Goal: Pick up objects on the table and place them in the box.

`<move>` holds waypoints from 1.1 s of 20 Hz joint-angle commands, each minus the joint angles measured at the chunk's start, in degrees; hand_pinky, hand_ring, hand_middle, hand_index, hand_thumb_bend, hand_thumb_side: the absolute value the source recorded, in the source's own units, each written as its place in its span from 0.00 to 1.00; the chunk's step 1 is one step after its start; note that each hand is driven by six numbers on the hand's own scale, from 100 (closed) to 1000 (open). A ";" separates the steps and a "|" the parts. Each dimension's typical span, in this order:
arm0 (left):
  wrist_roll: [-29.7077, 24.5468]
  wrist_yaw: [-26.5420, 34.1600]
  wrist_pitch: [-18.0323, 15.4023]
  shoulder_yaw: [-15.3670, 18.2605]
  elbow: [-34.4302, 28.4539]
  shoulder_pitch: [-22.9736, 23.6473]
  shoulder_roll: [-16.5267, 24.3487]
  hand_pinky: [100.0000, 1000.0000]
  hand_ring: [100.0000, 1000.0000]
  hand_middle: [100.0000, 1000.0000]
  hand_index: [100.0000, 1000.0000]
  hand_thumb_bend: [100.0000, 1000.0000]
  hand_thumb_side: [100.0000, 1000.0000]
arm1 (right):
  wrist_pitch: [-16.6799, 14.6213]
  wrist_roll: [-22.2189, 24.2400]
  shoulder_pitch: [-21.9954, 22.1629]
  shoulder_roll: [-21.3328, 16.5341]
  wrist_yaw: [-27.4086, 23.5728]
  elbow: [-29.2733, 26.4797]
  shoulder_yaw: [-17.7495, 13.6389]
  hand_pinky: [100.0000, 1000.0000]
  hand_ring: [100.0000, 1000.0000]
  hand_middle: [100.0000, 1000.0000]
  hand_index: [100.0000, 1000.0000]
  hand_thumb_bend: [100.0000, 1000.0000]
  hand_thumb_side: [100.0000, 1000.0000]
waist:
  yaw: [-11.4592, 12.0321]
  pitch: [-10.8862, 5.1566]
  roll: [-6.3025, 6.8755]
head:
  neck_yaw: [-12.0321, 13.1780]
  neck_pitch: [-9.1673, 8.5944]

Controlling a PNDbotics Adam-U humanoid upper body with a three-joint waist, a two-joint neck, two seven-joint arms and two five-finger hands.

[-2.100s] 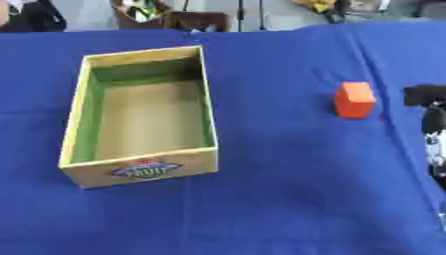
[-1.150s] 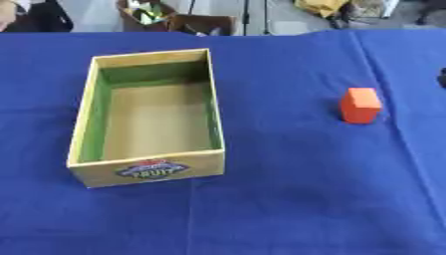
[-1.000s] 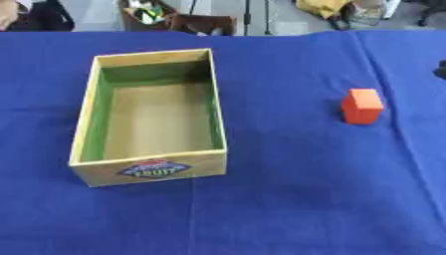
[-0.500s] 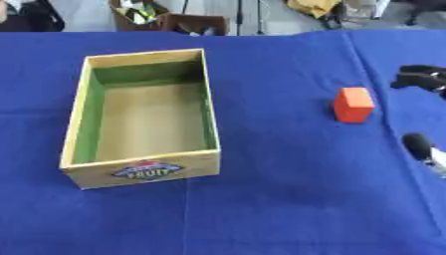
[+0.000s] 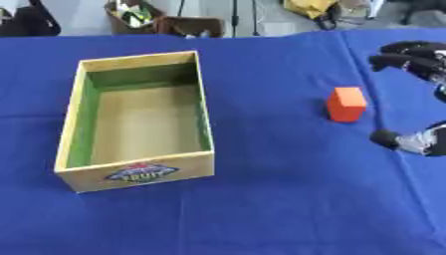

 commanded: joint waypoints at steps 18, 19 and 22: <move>-1.05 0.39 0.75 -1.15 -1.06 0.35 0.88 0.11 0.14 0.25 0.43 0.00 0.91 | -1.87 7.71 -17.55 -4.41 4.18 22.75 8.00 0.84 0.94 0.86 0.97 0.55 0.81 | 2.96 -1.22 -1.19 | -2.67 -0.29; -1.08 0.38 0.77 -1.16 -1.06 0.35 0.85 0.11 0.14 0.25 0.43 0.00 0.91 | -2.42 7.86 -18.10 -4.12 4.53 23.95 8.25 0.84 0.94 0.86 0.97 0.55 0.80 | 3.15 -1.16 -1.23 | -2.81 -0.36; -1.17 0.35 0.78 -1.17 -1.06 0.31 0.73 0.11 0.14 0.25 0.43 0.00 0.91 | -3.94 8.19 -19.03 -3.46 5.27 26.34 8.78 0.84 0.94 0.86 0.98 0.53 0.78 | 3.51 -0.93 -1.26 | -3.00 -0.52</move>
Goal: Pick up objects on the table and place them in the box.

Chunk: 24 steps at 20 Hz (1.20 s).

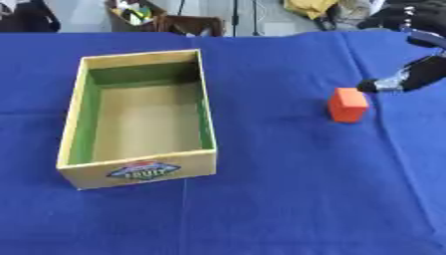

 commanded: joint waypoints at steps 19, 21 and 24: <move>-0.44 0.05 0.08 -0.57 -1.06 -0.45 0.14 0.11 0.14 0.25 0.43 0.00 0.92 | -2.47 -1.38 0.25 1.45 4.76 4.04 1.63 0.83 0.92 0.83 0.94 0.48 0.78 | 0.61 -0.14 0.27 | -0.44 -1.35; -0.52 0.11 0.06 -0.61 -1.06 -0.47 0.09 0.11 0.14 0.25 0.43 0.00 0.92 | -2.48 -2.58 0.24 1.83 6.00 5.31 2.07 0.83 0.92 0.83 0.94 0.48 0.79 | 0.84 -0.05 0.31 | -0.56 -1.47; -0.72 0.17 0.02 -0.70 -1.06 -0.52 -0.05 0.11 0.14 0.25 0.43 0.00 0.92 | -2.70 -3.52 -0.22 2.65 7.14 7.33 2.29 0.83 0.92 0.81 0.94 0.48 0.80 | 0.93 0.21 0.46 | -0.65 -1.60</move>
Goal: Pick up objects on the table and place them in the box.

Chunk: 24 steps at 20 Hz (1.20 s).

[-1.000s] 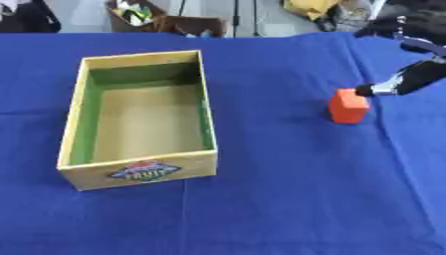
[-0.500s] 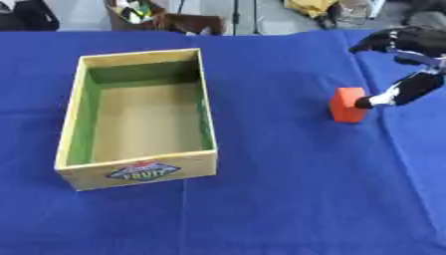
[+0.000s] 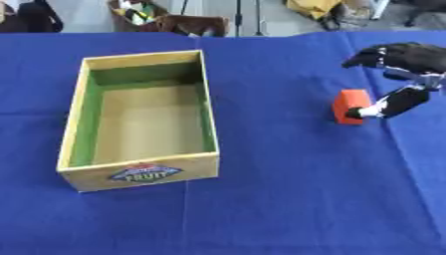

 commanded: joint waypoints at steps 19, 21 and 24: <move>-0.91 -0.34 -0.10 -0.36 -1.06 -0.28 -0.12 0.12 0.14 0.25 0.43 0.00 0.92 | -2.40 0.10 -1.19 -1.84 4.66 5.17 -0.78 0.83 0.92 0.82 0.92 0.31 0.71 | -0.05 -0.22 0.18 | -0.29 -0.62; -0.91 -0.34 -0.10 -0.34 -1.06 -0.27 -0.13 0.12 0.14 0.25 0.43 0.00 0.92 | -2.33 0.10 -1.26 -1.84 4.57 5.20 -0.83 0.83 0.91 0.80 0.91 0.25 0.70 | -0.04 -0.23 0.17 | -0.32 -0.59; -1.01 -0.37 -0.05 -0.39 -1.06 -0.30 -0.16 0.12 0.14 0.25 0.43 0.00 0.93 | -2.14 -0.66 -1.46 -1.63 3.82 5.06 -0.87 0.83 0.90 0.72 0.83 0.06 0.68 | -0.07 -0.21 0.16 | -0.36 -0.63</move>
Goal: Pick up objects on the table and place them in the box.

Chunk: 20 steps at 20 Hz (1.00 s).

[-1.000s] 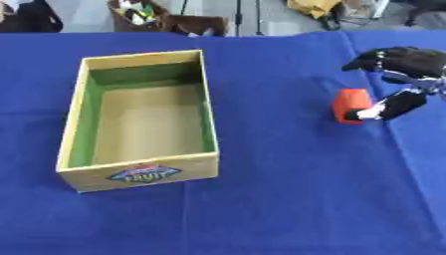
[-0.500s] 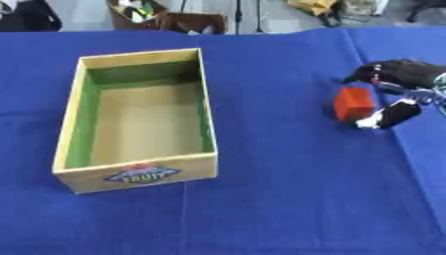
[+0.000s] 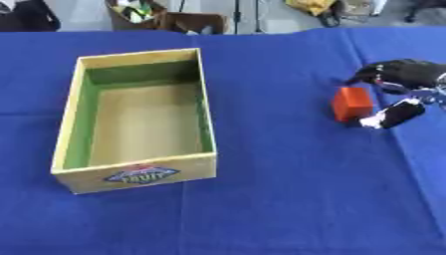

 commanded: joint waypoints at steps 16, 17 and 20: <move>-0.37 -0.20 0.40 0.05 -1.06 -0.43 0.21 0.12 0.14 0.26 0.43 0.00 0.93 | 5.03 -5.59 -1.15 -1.24 -11.58 -0.59 -0.94 0.75 0.79 0.22 0.17 0.00 0.00 | 0.02 -1.03 -0.39 | -0.19 -0.30; -0.36 -0.21 0.43 0.06 -1.06 -0.45 0.23 0.12 0.14 0.26 0.43 0.00 0.93 | 5.45 -5.45 -1.18 -1.23 -13.54 -0.97 -1.01 0.75 0.78 0.20 0.15 0.00 0.00 | -0.01 -1.08 -0.43 | -0.17 -0.29; -0.33 -0.23 0.55 0.10 -1.06 -0.49 0.28 0.12 0.14 0.26 0.43 0.00 0.94 | 6.52 -4.23 -1.24 -1.51 -19.48 -2.96 -1.16 0.75 0.75 0.13 0.10 0.00 0.00 | -0.11 -1.22 -0.53 | -0.12 -0.27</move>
